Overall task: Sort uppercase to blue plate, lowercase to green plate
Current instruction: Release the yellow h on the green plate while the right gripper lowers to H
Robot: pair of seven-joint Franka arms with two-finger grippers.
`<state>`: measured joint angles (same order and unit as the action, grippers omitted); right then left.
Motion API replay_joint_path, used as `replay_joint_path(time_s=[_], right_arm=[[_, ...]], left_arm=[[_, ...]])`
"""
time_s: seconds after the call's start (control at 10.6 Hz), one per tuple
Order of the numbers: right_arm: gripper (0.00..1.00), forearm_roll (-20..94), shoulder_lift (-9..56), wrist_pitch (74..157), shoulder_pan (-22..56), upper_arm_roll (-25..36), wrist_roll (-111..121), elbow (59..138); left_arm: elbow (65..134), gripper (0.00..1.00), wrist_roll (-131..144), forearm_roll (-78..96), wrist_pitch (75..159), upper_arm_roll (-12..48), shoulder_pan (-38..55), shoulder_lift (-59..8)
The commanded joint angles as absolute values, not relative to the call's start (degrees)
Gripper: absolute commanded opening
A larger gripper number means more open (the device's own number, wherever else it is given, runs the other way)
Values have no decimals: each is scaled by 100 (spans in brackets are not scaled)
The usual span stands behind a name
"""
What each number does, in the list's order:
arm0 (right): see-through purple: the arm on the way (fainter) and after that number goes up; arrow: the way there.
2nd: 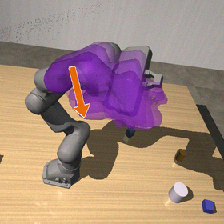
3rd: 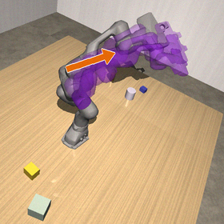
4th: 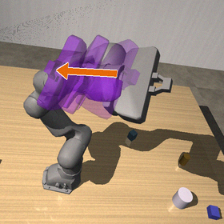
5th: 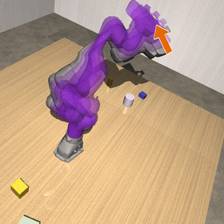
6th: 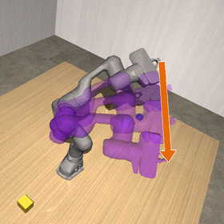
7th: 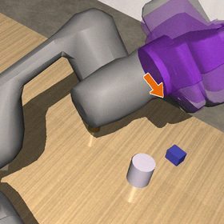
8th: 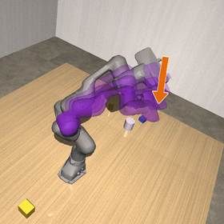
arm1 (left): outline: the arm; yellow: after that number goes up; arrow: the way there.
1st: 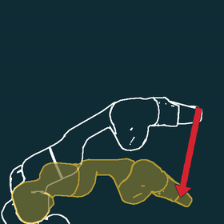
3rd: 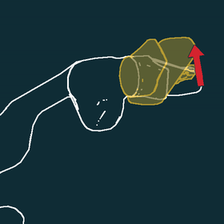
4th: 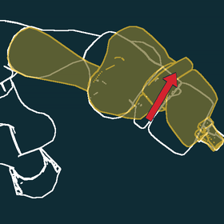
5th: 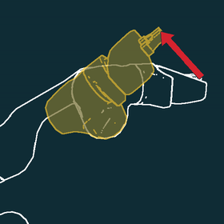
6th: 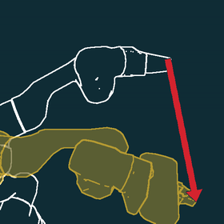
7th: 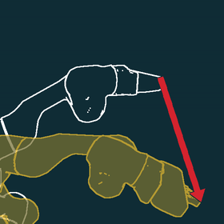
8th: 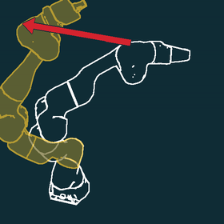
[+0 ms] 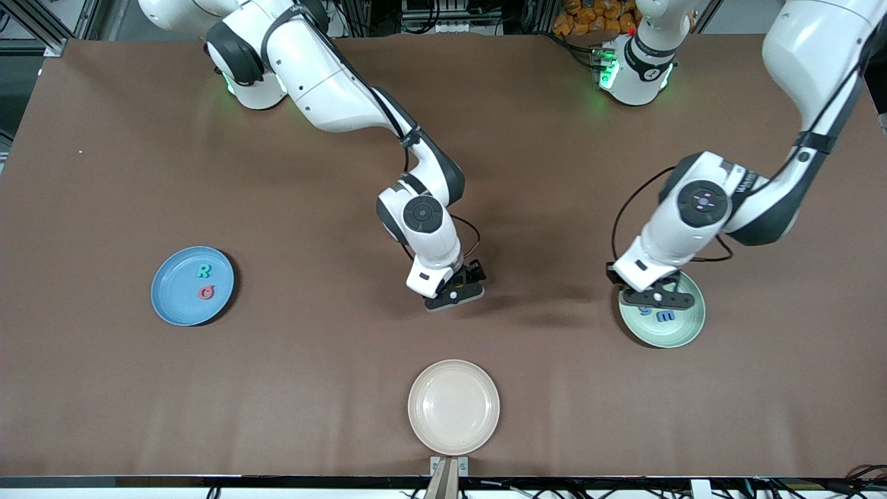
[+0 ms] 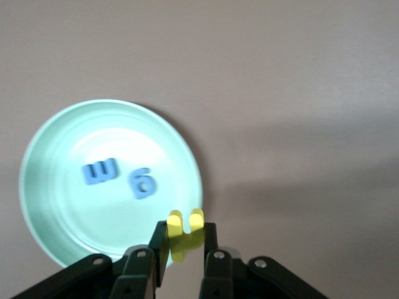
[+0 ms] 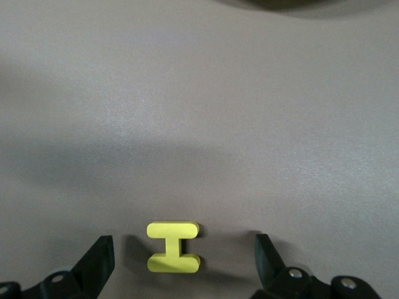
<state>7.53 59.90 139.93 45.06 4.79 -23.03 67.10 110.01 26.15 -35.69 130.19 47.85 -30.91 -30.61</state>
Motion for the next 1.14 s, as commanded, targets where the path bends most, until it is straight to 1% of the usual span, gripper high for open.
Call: replay_joint_path(time_s=[0.0, 0.28, 0.47, 1.04], right_arm=[[100, 686, 6152, 13983, 4596, 536, -2329, 6495], [100, 668, 6161, 13975, 4666, 606, -2320, 6486], [100, 537, 6161, 13983, 4798, 887, -2163, 6478], [100, 510, 6161, 14133, 4869, 861, -2180, 6469]], left_arm=[[10986, 0, 1831, -3445, 12946, 4860, -3575, -3172], [10916, 0, 1565, -3498, 12955, 4738, -3726, -3304], [10811, 0, 1530, -3568, 12973, 4597, -3709, -3480], [10609, 0, 1283, -3595, 12981, 4439, -3683, -3770]])
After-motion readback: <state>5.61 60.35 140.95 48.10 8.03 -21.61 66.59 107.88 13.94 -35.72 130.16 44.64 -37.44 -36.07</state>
